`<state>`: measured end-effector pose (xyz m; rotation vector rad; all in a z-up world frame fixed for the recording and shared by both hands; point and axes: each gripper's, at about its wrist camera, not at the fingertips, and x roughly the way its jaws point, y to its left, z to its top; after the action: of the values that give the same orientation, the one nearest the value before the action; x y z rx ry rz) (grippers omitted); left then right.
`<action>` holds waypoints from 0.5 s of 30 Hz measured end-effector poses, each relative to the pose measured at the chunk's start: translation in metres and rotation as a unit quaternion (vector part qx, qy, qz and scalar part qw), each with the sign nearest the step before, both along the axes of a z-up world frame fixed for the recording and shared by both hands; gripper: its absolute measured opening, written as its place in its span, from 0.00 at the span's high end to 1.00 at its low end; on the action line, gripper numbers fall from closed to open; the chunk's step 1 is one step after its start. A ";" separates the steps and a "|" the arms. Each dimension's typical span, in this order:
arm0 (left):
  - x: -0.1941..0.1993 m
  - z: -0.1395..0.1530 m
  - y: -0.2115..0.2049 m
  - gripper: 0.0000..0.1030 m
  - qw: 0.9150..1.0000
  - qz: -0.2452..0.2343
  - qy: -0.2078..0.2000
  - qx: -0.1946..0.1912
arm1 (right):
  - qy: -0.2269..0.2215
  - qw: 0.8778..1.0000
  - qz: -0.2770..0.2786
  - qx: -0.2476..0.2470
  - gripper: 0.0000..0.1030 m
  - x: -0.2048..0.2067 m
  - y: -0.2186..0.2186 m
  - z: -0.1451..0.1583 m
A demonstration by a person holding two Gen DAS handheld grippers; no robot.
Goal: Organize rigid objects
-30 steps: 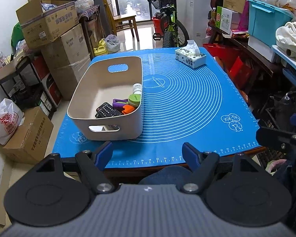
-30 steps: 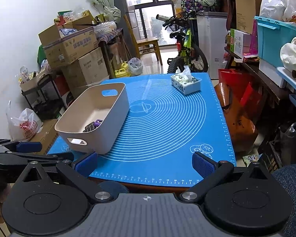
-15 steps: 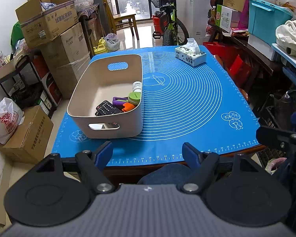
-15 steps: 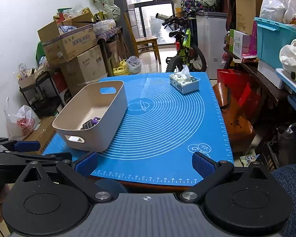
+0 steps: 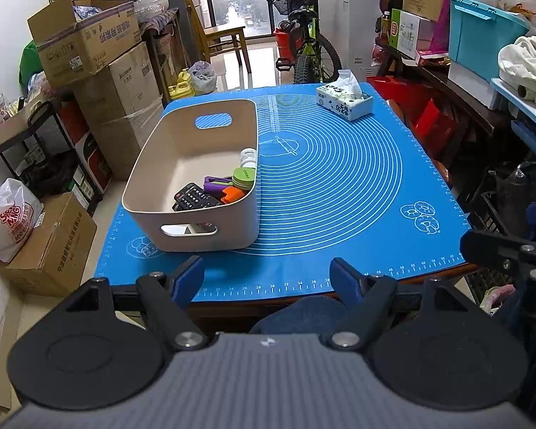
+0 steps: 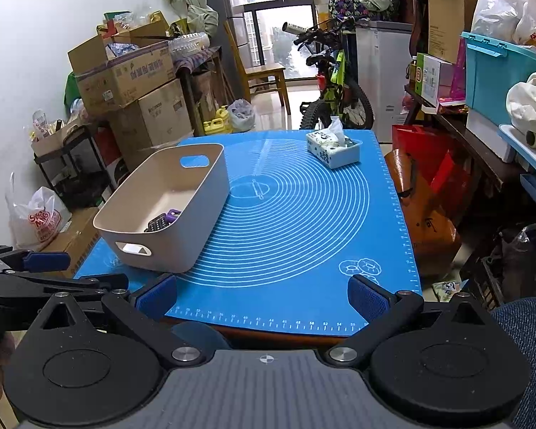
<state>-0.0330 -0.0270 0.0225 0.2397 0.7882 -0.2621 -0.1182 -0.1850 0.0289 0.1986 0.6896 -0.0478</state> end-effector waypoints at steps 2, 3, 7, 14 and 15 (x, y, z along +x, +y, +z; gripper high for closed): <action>0.000 0.000 0.000 0.25 1.000 0.000 0.000 0.000 | 0.001 1.000 0.000 -0.001 0.02 0.000 -0.001 -0.001; 0.000 0.000 0.000 0.25 1.000 0.000 0.000 0.000 | 0.001 1.000 0.000 -0.002 0.02 -0.001 -0.001 -0.001; 0.000 0.000 0.000 0.25 1.000 0.000 0.000 0.000 | 0.001 1.000 0.000 -0.002 0.02 0.000 0.000 -0.001; 0.001 0.000 0.000 0.25 1.000 -0.001 0.000 0.000 | 0.002 1.000 0.000 -0.003 0.02 0.000 0.000 -0.001; 0.000 0.000 0.000 0.25 1.000 0.000 0.000 0.000 | 0.002 1.000 0.000 -0.003 0.02 0.000 0.000 -0.001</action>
<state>-0.0326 -0.0269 0.0228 0.2403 0.7885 -0.2630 -0.1186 -0.1847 0.0279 0.1916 0.6929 -0.0498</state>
